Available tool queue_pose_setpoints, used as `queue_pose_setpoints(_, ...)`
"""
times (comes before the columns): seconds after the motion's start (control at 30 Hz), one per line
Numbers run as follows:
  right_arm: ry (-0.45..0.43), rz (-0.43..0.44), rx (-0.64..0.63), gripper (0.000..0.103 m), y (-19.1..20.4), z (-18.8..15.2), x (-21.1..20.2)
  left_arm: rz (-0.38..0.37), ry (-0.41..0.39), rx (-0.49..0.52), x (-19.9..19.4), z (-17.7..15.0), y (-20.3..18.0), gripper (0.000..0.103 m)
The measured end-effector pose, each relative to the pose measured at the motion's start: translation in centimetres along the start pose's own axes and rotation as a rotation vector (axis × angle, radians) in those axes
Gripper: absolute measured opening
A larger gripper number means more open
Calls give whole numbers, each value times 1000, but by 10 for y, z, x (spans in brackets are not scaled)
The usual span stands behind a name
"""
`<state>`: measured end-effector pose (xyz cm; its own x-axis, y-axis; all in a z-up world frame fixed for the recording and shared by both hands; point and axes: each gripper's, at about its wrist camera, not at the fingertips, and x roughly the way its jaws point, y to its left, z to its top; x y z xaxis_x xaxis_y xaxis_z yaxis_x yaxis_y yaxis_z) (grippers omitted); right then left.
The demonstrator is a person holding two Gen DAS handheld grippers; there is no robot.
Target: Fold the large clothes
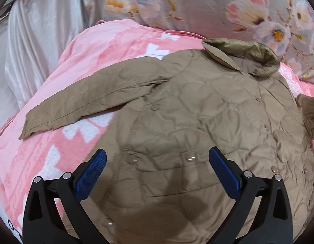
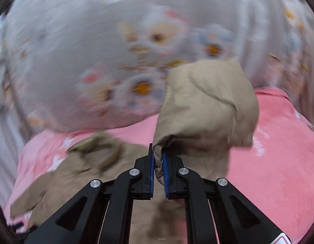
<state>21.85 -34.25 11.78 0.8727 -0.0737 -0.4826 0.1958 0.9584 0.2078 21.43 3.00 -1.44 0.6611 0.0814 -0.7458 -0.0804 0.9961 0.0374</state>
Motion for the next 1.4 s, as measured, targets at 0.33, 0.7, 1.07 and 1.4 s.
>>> queue_pose_setpoints(0.33, 157, 217, -273, 6, 178, -69, 41, 33, -12, -72, -3, 1, 52, 98)
queue_pose_setpoints(0.7, 448, 289, -338, 41, 209, -161, 89, -224, 42, -171, 10, 14, 73, 98)
queue_pose_setpoints(1.07, 380, 428, -216, 61, 151, -147, 19, -440, 120, -239, 17, 37, 34, 98)
queue_pose_setpoints(1.4, 384, 290, -66, 34, 127, -108, 52, -403, 70, -281, -19, 17, 28, 98)
